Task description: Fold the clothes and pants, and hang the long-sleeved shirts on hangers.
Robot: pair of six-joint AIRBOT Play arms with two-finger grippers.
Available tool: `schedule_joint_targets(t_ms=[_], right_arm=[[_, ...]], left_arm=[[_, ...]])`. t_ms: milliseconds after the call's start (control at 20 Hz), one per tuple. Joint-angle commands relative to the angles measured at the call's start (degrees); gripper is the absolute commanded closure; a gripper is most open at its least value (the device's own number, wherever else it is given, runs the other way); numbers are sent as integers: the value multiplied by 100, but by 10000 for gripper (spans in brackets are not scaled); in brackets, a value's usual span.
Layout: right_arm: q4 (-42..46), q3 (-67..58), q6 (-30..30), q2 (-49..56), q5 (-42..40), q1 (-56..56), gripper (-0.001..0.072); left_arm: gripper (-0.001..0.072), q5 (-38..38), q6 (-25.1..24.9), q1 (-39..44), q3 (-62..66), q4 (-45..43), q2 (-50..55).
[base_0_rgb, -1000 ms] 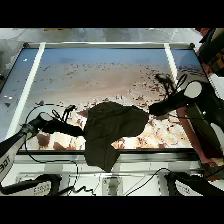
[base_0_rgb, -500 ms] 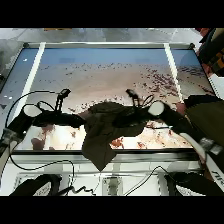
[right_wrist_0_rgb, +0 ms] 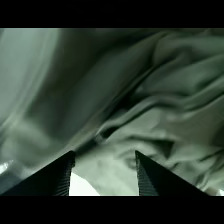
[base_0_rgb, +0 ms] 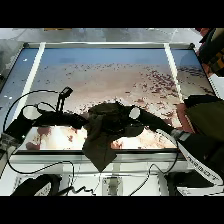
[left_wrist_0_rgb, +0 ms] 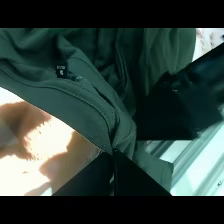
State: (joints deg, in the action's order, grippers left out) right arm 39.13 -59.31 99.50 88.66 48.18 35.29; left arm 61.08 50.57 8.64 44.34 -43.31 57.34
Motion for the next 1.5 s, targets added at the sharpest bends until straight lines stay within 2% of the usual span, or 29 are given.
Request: schedule_joint_targets(t_ms=[0,100,250,350,500,650,750,800,1000,1250,1350,1400,1450], right_arm=[[184,-136,1093,297,-236,-90,268],[188,-140,1456,389,-417,-199,286],[177,-140,1556,479,-730,-256,590],[181,-140,1545,518,-824,-256,701],[208,-173,1344,498,-761,-256,702],[378,-400,887,492,-151,-256,689],[420,-533,887,492,151,-256,313],[424,-592,887,492,258,-256,284],[428,-765,942,496,619,-256,286],[597,-765,1305,671,1394,-256,289],[579,-765,1574,756,1279,-251,297],[555,-765,1600,793,1163,-251,344],[557,-765,1652,828,1051,-251,349]], left_arm=[[693,-219,2,15,7,-26,-15],[693,-385,2,15,7,-177,-13],[692,-581,2,13,7,-214,-13],[693,-649,2,13,7,-214,-13],[693,-758,4,13,7,-212,-13],[692,-774,2,13,7,-212,-13],[692,-774,4,13,7,-212,-13],[692,-774,4,13,7,-212,-13],[692,-774,2,13,7,-214,-13],[692,-776,2,13,2,-214,-13],[692,-776,2,13,-9,-214,-13],[692,-776,2,13,-11,-214,-13],[692,-776,2,13,-11,-214,-13]])
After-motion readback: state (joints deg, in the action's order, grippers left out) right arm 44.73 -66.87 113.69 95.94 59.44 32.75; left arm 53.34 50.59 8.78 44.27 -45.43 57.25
